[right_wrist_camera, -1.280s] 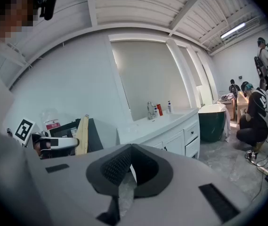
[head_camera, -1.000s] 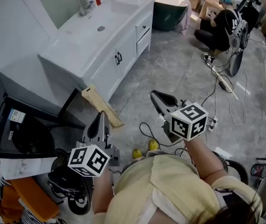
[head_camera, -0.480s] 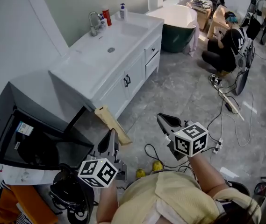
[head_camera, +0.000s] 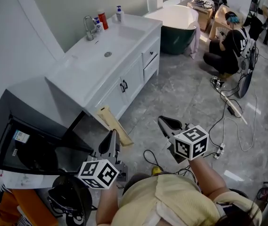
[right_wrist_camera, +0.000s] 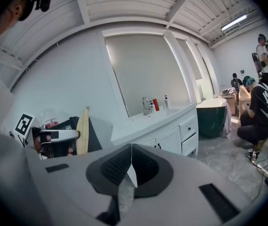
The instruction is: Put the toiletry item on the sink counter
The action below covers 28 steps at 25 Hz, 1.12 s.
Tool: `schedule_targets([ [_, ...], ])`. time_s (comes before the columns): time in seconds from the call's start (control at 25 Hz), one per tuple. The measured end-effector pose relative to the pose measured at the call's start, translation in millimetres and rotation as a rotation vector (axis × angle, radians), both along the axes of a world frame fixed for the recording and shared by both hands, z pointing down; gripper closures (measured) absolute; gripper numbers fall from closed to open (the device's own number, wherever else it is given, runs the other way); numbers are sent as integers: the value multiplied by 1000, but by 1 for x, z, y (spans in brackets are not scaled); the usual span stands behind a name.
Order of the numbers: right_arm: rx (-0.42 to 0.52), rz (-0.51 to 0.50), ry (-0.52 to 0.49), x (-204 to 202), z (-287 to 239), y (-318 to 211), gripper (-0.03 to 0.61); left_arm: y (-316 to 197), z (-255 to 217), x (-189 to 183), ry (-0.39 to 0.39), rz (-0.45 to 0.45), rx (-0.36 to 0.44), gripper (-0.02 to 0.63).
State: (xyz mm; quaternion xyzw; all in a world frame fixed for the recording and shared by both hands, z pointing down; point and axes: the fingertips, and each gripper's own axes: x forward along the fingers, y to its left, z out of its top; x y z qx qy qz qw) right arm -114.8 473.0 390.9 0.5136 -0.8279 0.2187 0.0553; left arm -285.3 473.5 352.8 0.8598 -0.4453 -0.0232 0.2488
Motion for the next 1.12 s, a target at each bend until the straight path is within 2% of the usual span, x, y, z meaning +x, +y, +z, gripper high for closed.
schedule_targets([
  [0.28, -30, -9, -20, 12, 15, -7, 552, -8, 12, 19, -21, 3, -33, 572],
  [0.6, -28, -7, -8, 16, 14, -41, 552, -45, 15, 24, -21, 15, -38, 572],
  [1.12, -29, -14, 34, -10, 2, -134, 552, -139, 17, -1, -7, 28, -59, 572],
])
